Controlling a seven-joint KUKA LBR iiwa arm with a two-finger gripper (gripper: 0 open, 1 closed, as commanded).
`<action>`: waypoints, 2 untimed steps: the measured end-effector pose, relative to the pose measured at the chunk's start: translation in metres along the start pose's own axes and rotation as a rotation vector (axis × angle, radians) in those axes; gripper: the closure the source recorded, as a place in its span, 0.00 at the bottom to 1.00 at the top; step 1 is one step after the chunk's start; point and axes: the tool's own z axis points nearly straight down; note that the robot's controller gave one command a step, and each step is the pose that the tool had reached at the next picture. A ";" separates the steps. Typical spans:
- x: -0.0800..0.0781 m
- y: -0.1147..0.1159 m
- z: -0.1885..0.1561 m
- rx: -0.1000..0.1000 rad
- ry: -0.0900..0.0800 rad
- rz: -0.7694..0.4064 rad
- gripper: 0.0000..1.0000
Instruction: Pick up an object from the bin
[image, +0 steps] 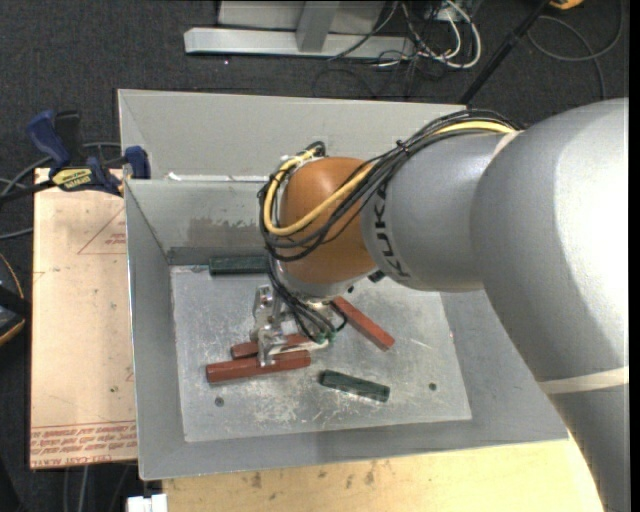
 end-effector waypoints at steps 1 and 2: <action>-0.034 -0.005 -0.185 0.008 0.009 0.031 1.00; -0.038 -0.005 -0.199 0.007 -0.002 0.033 1.00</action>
Offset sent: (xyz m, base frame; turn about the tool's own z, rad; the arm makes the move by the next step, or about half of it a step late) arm 0.0000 0.0000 0.0000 0.0000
